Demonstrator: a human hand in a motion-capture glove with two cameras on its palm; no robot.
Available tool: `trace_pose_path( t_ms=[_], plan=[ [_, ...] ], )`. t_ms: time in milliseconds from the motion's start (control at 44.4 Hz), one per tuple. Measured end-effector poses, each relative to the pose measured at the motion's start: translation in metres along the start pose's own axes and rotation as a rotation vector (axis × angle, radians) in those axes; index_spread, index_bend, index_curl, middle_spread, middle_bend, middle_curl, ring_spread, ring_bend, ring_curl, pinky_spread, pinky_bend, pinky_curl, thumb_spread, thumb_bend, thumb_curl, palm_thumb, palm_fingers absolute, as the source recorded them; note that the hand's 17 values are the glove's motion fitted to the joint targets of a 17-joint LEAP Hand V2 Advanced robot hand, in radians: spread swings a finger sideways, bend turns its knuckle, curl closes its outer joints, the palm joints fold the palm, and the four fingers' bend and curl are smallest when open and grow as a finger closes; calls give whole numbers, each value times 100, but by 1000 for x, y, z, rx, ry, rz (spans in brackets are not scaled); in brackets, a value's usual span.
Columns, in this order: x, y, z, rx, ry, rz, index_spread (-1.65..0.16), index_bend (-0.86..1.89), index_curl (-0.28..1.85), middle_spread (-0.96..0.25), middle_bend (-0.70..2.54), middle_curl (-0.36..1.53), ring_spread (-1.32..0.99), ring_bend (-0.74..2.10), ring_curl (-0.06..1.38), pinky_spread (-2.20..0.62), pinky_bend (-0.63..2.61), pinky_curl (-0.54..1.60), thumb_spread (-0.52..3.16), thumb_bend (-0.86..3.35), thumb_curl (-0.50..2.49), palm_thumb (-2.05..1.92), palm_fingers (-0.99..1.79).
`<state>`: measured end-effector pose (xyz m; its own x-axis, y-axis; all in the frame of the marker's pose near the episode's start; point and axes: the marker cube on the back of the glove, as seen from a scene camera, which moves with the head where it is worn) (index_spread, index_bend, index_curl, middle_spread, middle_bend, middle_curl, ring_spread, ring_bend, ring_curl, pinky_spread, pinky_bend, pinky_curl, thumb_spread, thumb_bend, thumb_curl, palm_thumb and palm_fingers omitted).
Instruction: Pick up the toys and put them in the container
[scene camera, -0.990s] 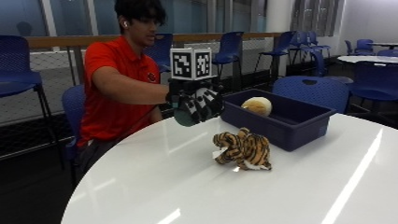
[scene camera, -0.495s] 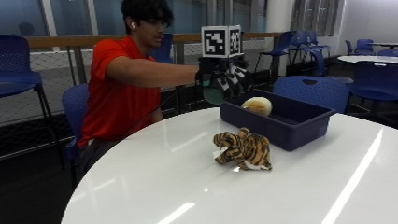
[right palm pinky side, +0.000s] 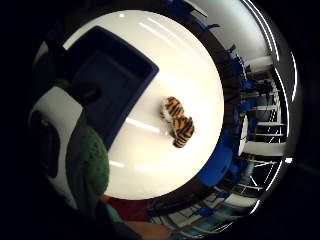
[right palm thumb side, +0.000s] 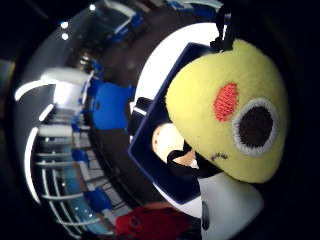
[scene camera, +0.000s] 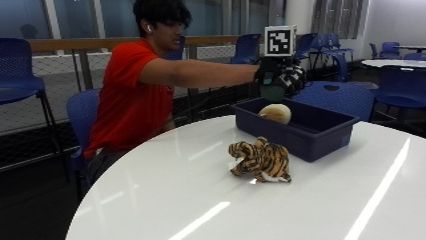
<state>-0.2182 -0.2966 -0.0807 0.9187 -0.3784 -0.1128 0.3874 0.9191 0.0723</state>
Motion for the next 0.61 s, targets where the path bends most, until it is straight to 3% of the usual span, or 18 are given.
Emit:
trace_pose_path(
  t_ms=[225,315,360,383,428,450,608],
  plan=[
    [-34,-26,16,24,-8,101,-39,18,40,-58,46,88,-48,104,59,-43,107,44,85,-3,76,54,99],
    [-37,-22,21,25,-54,41,-40,19,42,-59,42,88,-47,102,58,-43,104,43,87,-3,75,52,96],
    [-42,-19,22,-2,-132,25,-40,22,45,-58,36,86,-48,95,57,-42,101,43,96,-6,71,43,79],
    [-44,-17,22,-22,-162,28,-41,25,46,-53,17,80,-46,83,54,-35,97,42,99,-12,66,30,31],
    [-44,-15,23,-65,-171,38,-41,28,52,-46,7,77,-40,83,59,-29,104,49,103,-10,62,23,8],
    [-43,-13,24,-83,-156,38,-40,21,49,-39,-1,73,-33,74,57,-23,111,50,102,-15,59,12,-18],
    [-24,-4,23,-77,-128,54,-37,13,39,-20,1,55,-14,39,38,-6,114,42,103,-9,49,-5,-34]
  ],
)
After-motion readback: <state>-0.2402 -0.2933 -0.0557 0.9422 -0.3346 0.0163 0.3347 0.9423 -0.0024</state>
